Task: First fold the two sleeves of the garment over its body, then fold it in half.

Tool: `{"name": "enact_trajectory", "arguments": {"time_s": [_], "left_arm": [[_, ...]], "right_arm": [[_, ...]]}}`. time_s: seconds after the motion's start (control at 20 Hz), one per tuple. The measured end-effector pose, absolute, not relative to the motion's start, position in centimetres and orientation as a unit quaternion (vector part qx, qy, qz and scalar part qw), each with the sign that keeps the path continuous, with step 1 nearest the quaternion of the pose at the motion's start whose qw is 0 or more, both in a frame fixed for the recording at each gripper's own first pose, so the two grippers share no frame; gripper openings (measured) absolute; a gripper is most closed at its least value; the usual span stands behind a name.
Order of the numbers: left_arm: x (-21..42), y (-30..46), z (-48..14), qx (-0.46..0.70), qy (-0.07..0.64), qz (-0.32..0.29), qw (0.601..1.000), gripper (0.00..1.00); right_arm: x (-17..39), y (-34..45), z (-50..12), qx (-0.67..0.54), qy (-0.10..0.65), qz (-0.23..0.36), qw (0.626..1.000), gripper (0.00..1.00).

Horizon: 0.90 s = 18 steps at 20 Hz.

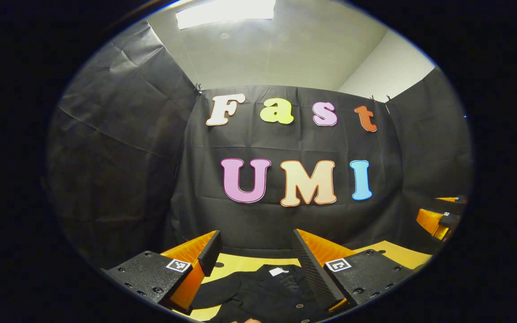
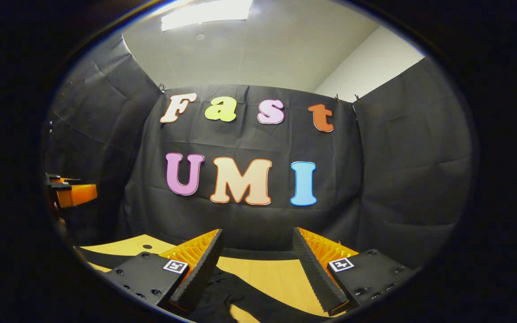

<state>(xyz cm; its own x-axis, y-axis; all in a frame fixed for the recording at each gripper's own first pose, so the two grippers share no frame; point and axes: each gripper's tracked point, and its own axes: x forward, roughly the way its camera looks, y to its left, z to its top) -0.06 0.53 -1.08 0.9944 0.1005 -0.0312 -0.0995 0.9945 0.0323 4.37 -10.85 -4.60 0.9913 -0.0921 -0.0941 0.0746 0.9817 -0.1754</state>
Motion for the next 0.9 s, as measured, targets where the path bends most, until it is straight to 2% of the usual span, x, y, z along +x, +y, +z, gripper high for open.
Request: {"name": "enact_trajectory", "arguments": {"time_s": [0.35, 0.9], "left_arm": [[-0.3, -1.6, -1.5, 0.024, 0.021, 0.058, 0.998, 0.92], [-0.8, -5.7, -3.0, 0.028, 0.032, 0.065, 0.997, 0.93]], "right_arm": [[4.8, -17.1, -7.6, -0.088, 0.092, -0.063, 0.990, 0.98], [2.4, -26.0, -17.2, -0.114, 0.207, -0.082, 0.968, 1.00]]}}
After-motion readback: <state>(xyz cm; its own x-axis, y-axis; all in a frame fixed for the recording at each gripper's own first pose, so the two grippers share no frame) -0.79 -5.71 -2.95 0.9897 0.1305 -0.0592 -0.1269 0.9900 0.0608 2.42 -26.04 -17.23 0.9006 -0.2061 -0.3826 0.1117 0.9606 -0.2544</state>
